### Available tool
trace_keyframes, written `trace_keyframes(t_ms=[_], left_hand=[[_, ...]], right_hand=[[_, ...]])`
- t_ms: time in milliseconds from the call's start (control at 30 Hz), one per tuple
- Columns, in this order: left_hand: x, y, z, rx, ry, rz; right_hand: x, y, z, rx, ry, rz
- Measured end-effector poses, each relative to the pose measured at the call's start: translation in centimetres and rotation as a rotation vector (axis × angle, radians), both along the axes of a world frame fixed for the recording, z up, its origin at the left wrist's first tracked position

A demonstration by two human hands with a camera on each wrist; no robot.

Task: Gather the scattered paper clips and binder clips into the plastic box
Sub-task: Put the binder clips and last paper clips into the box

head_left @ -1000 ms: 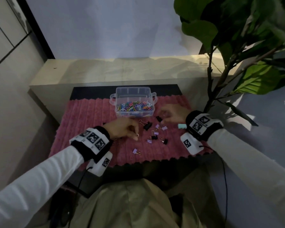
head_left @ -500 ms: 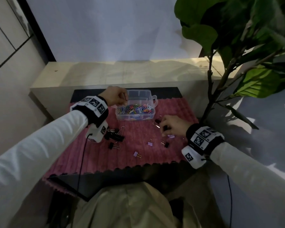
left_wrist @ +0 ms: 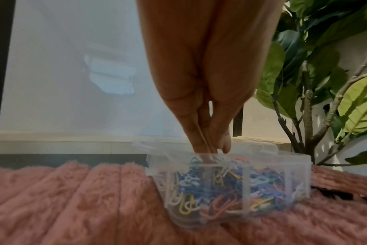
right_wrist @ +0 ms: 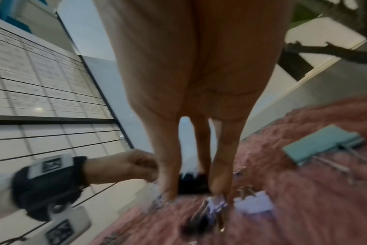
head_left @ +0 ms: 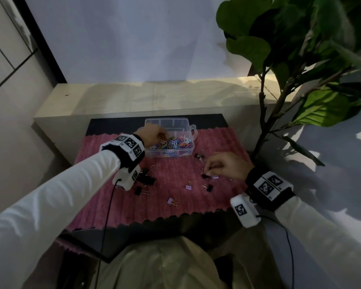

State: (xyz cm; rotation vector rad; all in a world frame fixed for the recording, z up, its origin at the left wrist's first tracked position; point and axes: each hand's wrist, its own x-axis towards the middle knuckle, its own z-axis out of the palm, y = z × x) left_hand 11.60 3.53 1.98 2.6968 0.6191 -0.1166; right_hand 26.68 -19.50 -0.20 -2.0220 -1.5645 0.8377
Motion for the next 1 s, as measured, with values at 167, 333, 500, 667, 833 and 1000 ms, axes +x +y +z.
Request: trace_keyframes(t_ms=[167, 333, 500, 667, 833, 1000], left_hand=[[-2.3, -0.1, 1.1, -0.065, -0.070, 0.008], [-6.2, 0.2, 1.7, -0.136, -0.225, 0.098], [-10.7, -1.8, 1.7, -0.136, -0.173, 0.126], [-13.1, -2.7, -0.8, -0.141, 0.100, 0.027], [-11.2, -4.3, -3.5, -0.099, 0.171, 0.014], [-10.1, -4.0, -3.5, -0.031, 0.183, 0.025]], right_hand=[[1.4, -0.1, 0.6, 0.057, -0.047, -0.009], [2.7, 2.1, 0.8, -0.163, -0.263, 0.036], [0.7, 4.1, -0.6, -0.246, -0.354, 0.210], [-0.4, 3.7, -0.9, -0.201, -0.317, 0.235], [-2.2, 3.9, -0.1, -0.100, 0.047, 0.098], [-0.8, 3.1, 1.8, -0.083, -0.171, 0.116]])
